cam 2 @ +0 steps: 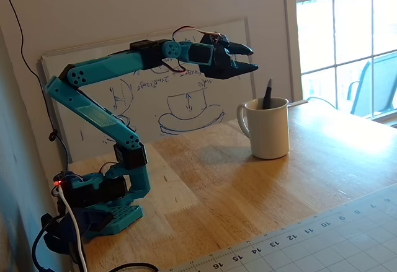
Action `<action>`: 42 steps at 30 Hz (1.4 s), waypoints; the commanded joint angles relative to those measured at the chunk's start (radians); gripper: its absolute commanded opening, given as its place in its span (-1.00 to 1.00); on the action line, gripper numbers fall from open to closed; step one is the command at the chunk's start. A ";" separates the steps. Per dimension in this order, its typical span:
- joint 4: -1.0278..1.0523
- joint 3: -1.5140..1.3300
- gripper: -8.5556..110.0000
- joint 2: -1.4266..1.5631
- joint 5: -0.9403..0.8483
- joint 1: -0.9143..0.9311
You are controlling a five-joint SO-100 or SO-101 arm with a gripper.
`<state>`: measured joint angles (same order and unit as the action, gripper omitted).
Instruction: Grasp a pen and put it in a mug.
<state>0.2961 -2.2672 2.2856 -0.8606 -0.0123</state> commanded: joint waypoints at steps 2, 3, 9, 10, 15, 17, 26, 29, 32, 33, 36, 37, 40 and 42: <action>-0.018 -0.038 -0.57 0.137 0.253 0.040; -0.018 -0.069 -0.57 0.170 0.296 0.040; -0.009 -0.245 -0.57 0.339 0.528 0.041; 0.008 -0.284 -0.57 0.364 0.569 0.041; 0.163 -0.436 -0.57 0.537 0.667 0.040; 0.236 -0.482 -0.57 0.607 0.669 0.040; 0.569 -0.666 -0.58 0.868 0.669 0.041; 0.632 -0.742 -0.58 0.936 0.669 0.041; 0.676 -0.816 -0.58 1.005 0.667 0.054; 0.687 -0.842 -0.58 1.029 0.667 0.054; 0.738 -0.877 -0.58 1.068 0.667 0.055; 0.758 -0.870 -0.58 1.069 0.667 0.055; 0.769 -0.865 -0.58 1.066 0.664 0.055; 0.756 -0.865 -0.58 1.066 0.664 0.052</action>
<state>1.0554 -3.1554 3.3241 -0.1917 0.0383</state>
